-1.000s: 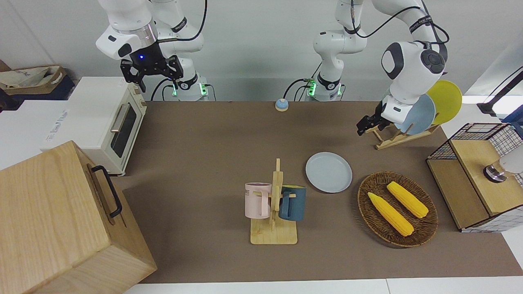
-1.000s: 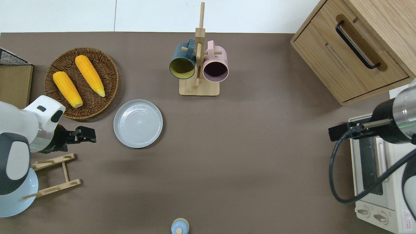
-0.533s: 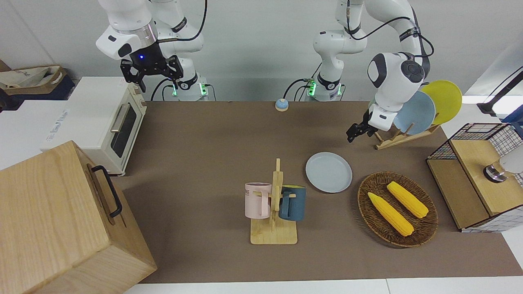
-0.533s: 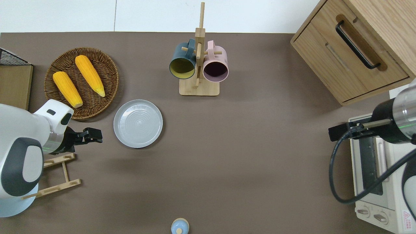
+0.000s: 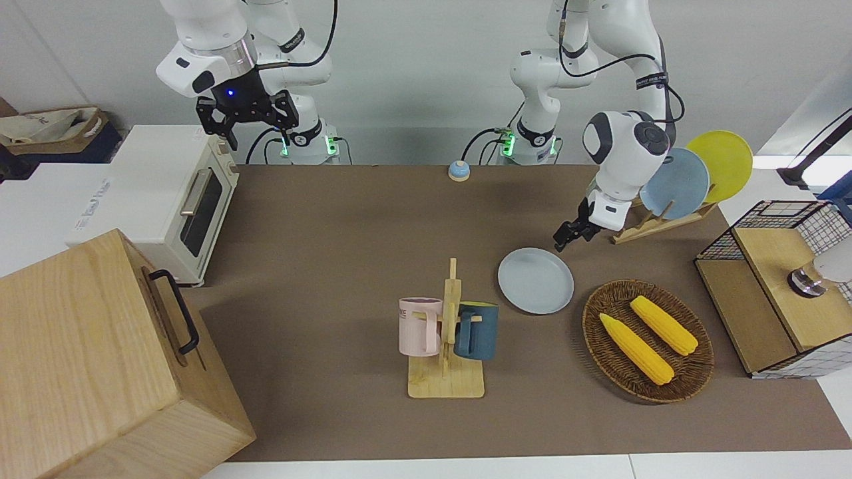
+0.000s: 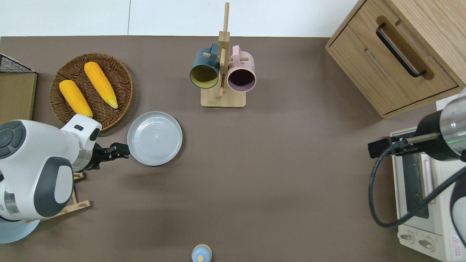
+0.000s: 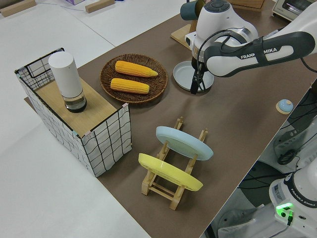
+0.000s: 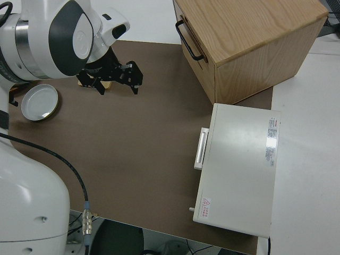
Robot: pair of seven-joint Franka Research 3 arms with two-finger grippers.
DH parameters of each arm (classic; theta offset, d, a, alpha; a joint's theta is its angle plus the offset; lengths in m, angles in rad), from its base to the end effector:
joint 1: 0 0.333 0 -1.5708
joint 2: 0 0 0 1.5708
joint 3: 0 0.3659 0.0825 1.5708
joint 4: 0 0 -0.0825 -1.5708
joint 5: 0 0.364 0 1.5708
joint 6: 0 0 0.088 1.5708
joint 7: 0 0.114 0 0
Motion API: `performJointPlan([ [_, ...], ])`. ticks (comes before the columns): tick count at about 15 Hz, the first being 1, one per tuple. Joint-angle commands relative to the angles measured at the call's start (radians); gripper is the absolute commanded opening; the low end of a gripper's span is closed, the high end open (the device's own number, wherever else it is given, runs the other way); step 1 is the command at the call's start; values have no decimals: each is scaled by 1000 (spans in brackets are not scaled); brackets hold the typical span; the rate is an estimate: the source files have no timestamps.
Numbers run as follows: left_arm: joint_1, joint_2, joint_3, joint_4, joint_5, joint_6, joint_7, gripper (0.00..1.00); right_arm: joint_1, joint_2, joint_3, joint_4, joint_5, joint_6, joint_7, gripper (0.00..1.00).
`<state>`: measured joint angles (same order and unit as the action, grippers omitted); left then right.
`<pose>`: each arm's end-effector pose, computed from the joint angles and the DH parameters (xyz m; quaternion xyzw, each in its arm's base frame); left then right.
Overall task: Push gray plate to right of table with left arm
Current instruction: 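Move the left gripper forward to the near edge of the gray plate, then lower the left gripper against the gray plate's rim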
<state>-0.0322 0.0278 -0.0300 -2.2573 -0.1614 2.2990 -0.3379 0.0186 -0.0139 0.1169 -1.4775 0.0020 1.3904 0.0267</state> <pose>0.5103 -0.0360 0.4078 0.9799 0.1897 -0.0053 0.0611 0.5052 0.0697 0.7008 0.9978 0.0544 -0.0365 0.0028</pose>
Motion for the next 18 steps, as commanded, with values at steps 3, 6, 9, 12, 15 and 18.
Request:
performJointPlan([
  [3, -84, 90, 12, -38, -18, 183, -113, 995, -20, -3, 13, 8, 10, -14, 1, 983],
  [6, -90, 119, 12, -38, -18, 214, -115, 993, -20, -3, 13, 8, 10, -14, 2, 983],
  [9, -92, 119, 12, -38, -18, 215, -116, 931, -20, -3, 13, 8, 10, -14, 1, 983],
  [12, -91, 119, 12, -38, -18, 214, -118, 489, -20, -3, 15, 8, 10, -14, 2, 983],
  [15, -92, 121, 12, -38, -18, 212, -134, 15, -20, -3, 15, 8, 10, -14, 2, 983],
  [18, -92, 124, 12, -38, -18, 212, -139, 0, -20, -3, 13, 8, 10, -14, 2, 983],
])
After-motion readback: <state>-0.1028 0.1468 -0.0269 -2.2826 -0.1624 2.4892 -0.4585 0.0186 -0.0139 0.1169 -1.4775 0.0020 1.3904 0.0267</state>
